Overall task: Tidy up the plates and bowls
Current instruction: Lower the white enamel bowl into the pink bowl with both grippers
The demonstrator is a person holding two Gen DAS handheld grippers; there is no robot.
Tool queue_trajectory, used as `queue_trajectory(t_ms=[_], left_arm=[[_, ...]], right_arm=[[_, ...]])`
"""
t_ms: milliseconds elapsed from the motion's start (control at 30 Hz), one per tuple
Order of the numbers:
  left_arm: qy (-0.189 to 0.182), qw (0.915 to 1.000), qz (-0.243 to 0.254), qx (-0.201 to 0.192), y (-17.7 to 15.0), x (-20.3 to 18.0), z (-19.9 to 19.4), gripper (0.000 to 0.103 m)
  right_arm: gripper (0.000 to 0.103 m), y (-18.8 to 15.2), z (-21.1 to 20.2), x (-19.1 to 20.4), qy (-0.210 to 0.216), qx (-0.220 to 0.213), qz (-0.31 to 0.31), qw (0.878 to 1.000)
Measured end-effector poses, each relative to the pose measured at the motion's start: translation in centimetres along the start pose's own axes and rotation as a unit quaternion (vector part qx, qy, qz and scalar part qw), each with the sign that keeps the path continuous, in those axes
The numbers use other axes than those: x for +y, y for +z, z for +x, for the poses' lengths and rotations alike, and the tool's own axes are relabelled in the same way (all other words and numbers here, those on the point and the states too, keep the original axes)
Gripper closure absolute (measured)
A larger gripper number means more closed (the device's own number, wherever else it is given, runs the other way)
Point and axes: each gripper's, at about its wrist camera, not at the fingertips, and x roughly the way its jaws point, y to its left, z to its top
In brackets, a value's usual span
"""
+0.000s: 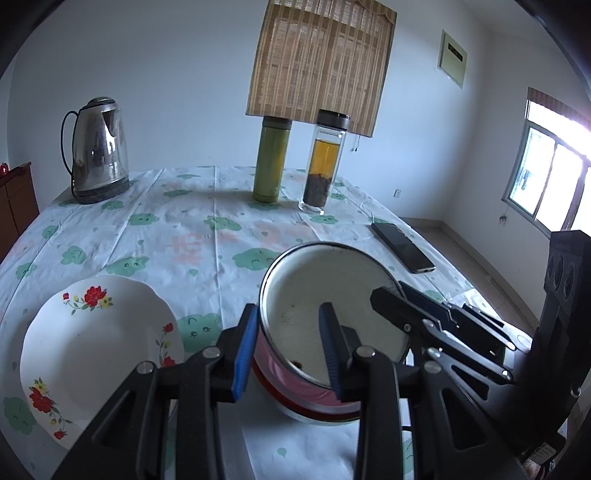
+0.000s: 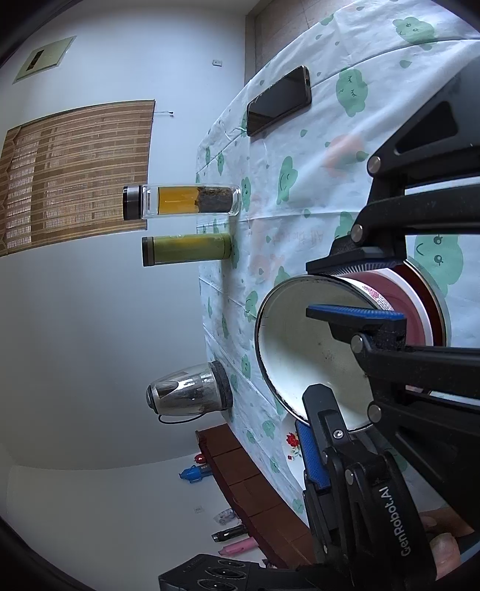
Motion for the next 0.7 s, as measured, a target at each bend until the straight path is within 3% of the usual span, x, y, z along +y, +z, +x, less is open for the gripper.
queue_trajectory(t_ms=[700], left_arm=[[0.005,0.9997,0.007,0.023,-0.47,-0.05,0.92,0.071]], right_arm=[[0.085,-0.60,0.58,-0.19,-0.003,0.014,-0.002,1.000]])
